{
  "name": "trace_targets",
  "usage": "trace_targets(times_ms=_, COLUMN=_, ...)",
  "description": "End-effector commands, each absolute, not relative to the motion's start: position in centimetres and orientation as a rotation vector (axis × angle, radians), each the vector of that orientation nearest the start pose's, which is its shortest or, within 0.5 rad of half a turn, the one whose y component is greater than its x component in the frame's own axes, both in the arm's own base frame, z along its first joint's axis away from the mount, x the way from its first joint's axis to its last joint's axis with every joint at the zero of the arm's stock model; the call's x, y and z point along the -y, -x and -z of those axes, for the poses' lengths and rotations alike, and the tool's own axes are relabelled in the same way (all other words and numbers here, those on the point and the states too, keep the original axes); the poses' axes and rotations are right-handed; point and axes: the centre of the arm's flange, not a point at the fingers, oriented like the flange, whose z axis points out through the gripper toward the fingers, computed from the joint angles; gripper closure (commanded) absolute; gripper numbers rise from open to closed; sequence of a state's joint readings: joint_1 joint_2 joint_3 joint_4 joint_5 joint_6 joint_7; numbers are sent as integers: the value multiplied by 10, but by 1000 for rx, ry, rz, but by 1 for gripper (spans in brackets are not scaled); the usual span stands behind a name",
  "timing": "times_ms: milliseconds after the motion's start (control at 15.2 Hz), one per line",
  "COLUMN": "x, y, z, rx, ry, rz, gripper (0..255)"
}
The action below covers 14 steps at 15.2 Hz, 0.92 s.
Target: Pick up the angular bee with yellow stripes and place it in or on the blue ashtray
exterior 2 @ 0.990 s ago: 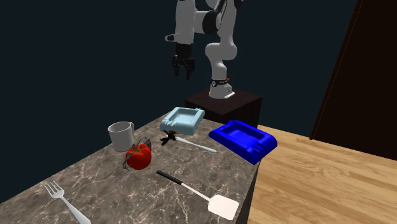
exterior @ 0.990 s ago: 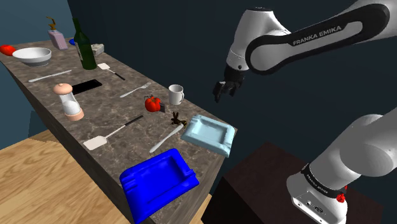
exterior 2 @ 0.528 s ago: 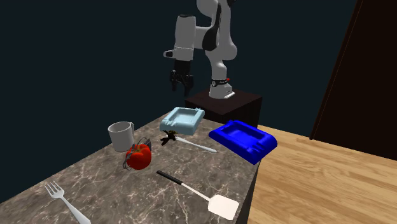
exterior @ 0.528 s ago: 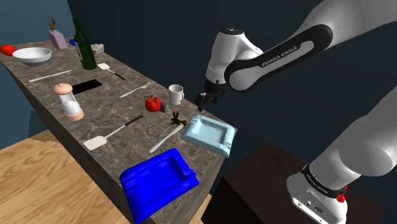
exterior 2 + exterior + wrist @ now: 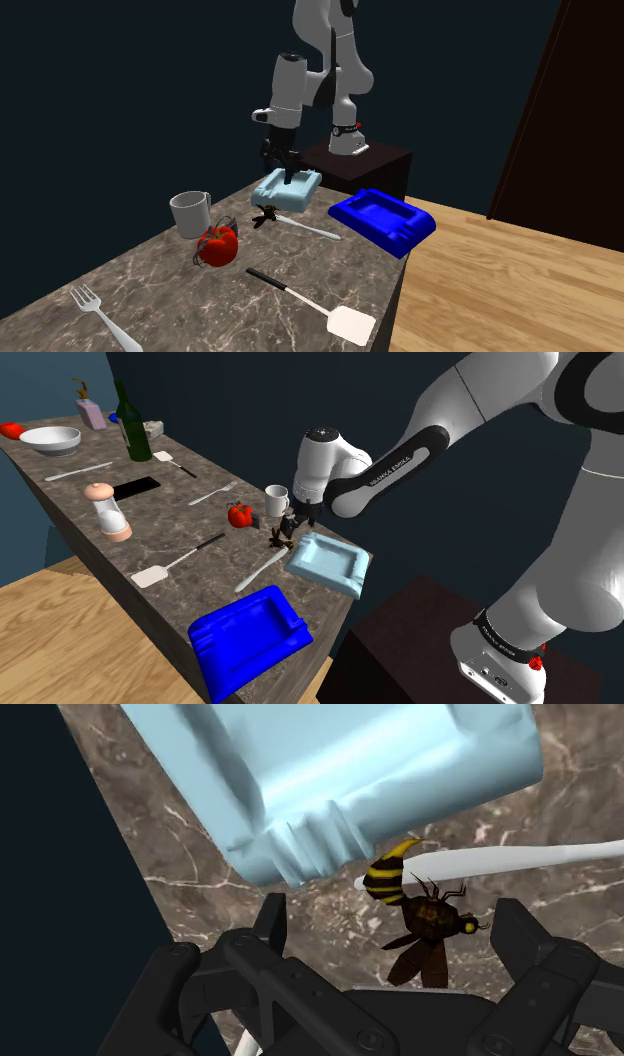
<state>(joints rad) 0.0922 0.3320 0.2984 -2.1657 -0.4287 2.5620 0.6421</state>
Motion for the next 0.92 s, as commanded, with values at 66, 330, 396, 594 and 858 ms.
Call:
trace_targets(times_ms=66, x=-241, y=-547, z=-222, rx=153, ry=3227, rz=274, gripper=0)
trace_targets(times_ms=330, x=-250, y=-560, z=-196, rx=166, ry=3232, rz=285, gripper=0)
trace_targets(times_ms=396, x=-249, y=-561, z=-190, rx=166, ry=3232, rz=285, gripper=0)
trace_targets(times_ms=594, x=-248, y=-564, z=-175, rx=166, ry=3232, rz=285, gripper=0)
trace_targets(times_ms=858, x=-247, y=-566, z=-167, rx=166, ry=3232, rz=285, gripper=0)
